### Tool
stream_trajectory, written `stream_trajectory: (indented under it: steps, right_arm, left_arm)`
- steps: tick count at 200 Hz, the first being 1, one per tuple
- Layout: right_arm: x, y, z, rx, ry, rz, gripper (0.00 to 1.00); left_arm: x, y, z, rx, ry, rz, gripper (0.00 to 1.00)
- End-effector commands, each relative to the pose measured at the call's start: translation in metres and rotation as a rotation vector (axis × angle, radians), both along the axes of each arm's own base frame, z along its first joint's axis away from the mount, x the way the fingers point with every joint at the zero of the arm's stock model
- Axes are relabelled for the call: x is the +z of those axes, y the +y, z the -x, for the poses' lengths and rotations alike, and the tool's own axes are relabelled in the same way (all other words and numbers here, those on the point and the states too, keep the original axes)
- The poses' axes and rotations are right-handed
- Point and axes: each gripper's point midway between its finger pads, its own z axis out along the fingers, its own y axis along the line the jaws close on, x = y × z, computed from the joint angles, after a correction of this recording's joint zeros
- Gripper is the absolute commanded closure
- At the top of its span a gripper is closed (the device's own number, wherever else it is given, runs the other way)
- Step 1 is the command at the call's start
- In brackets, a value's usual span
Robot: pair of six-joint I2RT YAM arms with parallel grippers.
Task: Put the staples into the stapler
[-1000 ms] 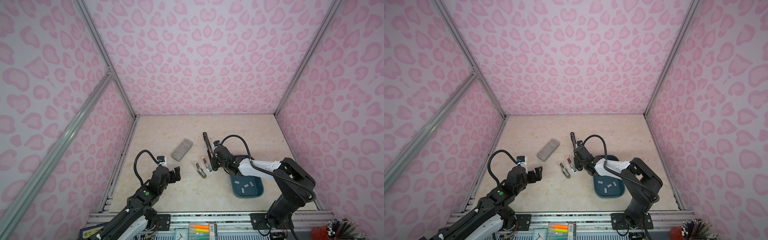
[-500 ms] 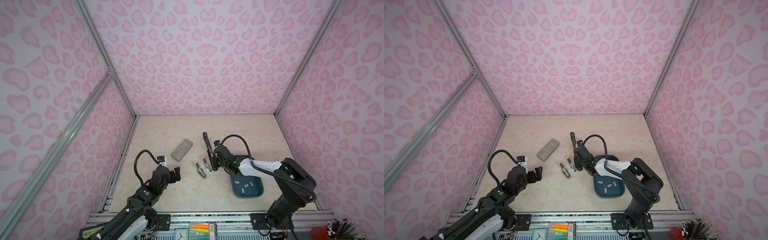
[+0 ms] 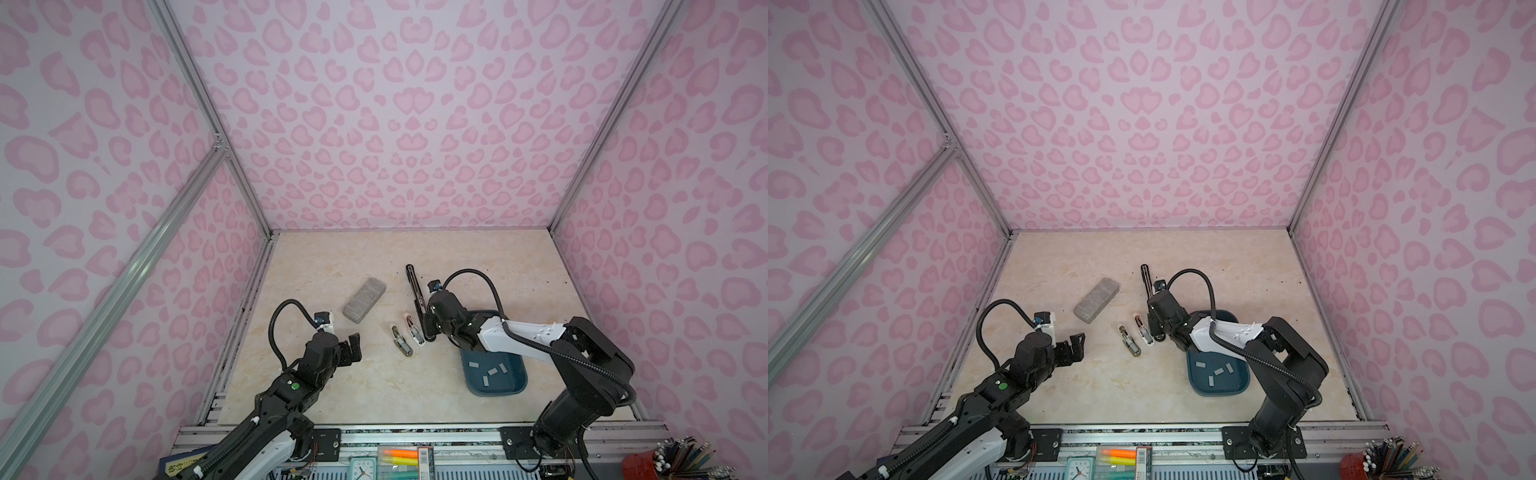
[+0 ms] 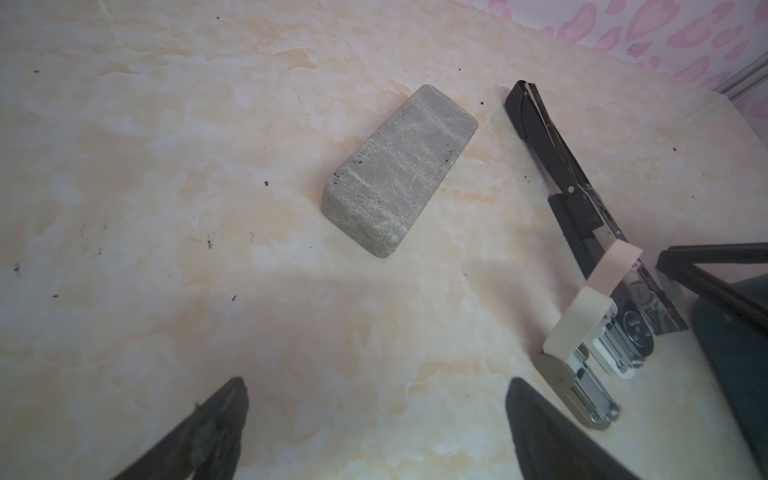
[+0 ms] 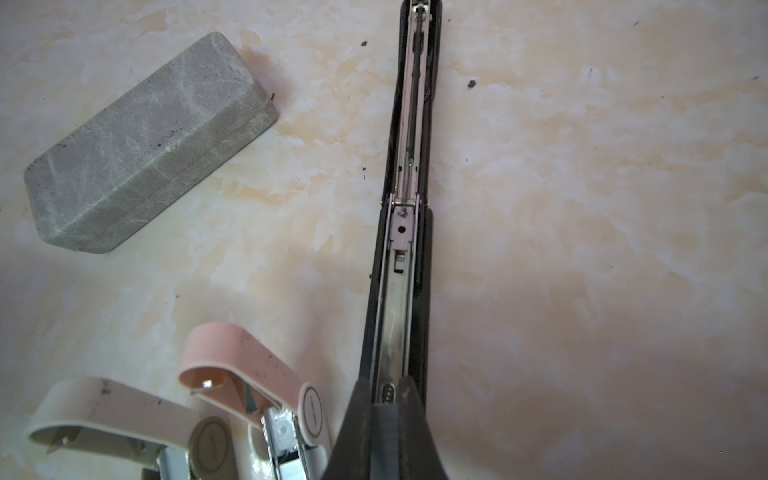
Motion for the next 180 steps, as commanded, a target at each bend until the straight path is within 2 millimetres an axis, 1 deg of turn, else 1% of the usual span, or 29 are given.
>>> stream_trajectory:
  steps: [1, 72, 153, 180]
  right_arm:
    - [0.001, 0.004, -0.001, 0.008, -0.003, -0.011, 1.0]
    - [0.003, 0.006, -0.002, 0.011, -0.006, -0.016, 1.0]
    - [-0.007, 0.006, -0.005, 0.004, 0.008, 0.006, 1.0]
    - [-0.007, 0.006, -0.006, 0.003, 0.007, 0.006, 1.0]
  left_arm:
    - [0.009, -0.002, -0.004, 0.009, -0.027, 0.02, 0.02]
    - [0.008, -0.001, -0.004, 0.009, -0.025, 0.019, 0.02]
    - [0.009, -0.002, -0.004, 0.009, -0.024, 0.02, 0.02]
    - [0.009, -0.002, -0.005, 0.008, -0.025, 0.02, 0.02]
